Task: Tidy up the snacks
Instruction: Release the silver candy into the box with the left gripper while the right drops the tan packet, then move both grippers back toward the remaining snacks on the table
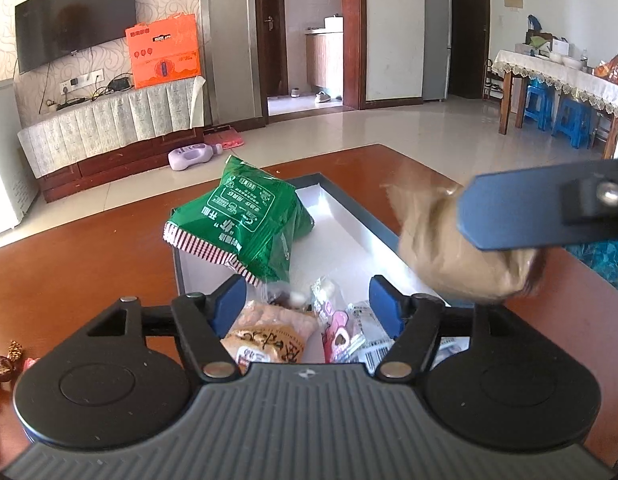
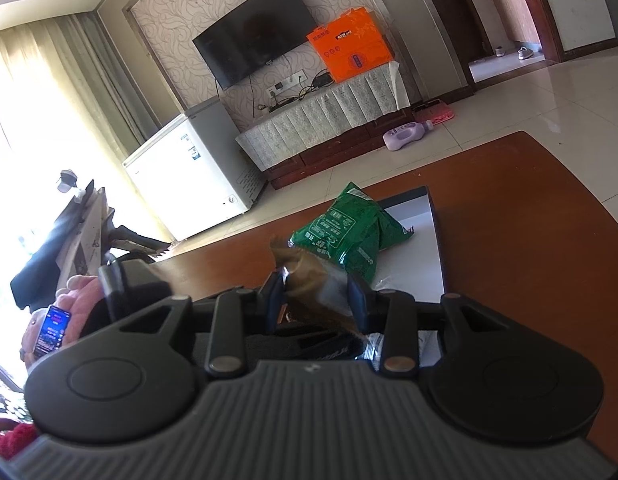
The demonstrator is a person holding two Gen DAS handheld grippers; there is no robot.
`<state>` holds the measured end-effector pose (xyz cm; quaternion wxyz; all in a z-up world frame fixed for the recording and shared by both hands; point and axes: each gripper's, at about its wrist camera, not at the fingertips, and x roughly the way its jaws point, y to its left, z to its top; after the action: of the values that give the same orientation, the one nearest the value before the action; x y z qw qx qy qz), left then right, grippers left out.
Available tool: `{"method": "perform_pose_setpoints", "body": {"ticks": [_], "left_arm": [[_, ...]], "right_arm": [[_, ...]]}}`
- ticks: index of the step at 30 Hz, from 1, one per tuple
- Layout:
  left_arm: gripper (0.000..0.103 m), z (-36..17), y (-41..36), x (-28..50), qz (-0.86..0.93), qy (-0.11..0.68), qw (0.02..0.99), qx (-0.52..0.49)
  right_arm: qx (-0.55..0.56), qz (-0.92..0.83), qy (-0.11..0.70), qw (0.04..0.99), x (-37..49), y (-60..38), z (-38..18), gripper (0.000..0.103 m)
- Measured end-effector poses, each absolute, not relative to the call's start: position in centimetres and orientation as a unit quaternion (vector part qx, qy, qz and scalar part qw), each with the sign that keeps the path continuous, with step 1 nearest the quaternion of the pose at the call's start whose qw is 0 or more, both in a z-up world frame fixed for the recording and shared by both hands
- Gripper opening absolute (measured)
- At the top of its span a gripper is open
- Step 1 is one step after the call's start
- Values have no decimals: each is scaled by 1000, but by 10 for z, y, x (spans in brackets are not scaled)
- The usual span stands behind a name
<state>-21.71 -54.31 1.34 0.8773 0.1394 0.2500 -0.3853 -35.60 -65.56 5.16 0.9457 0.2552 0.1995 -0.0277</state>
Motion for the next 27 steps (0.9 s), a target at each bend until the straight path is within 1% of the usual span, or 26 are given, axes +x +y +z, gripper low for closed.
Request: {"method": "perform_pose_setpoints", "body": {"ticks": [9, 10, 11, 23, 27], "left_arm": [[76, 8, -514, -238, -384, 252, 875, 153], [76, 7, -510, -239, -382, 253, 875, 154], [76, 5, -506, -242, -382, 255, 875, 154], [77, 16, -475, -256, -375, 250, 881, 148], [79, 21, -467, -262, -374, 246, 882, 148]], "right_arm": [[245, -30, 223, 943, -341, -650, 42, 34], [247, -30, 221, 943, -341, -650, 42, 29], [250, -30, 220, 943, -340, -649, 42, 28], [258, -37, 238, 936, -328, -641, 36, 28], [262, -36, 245, 933, -325, -637, 34, 29]]}}
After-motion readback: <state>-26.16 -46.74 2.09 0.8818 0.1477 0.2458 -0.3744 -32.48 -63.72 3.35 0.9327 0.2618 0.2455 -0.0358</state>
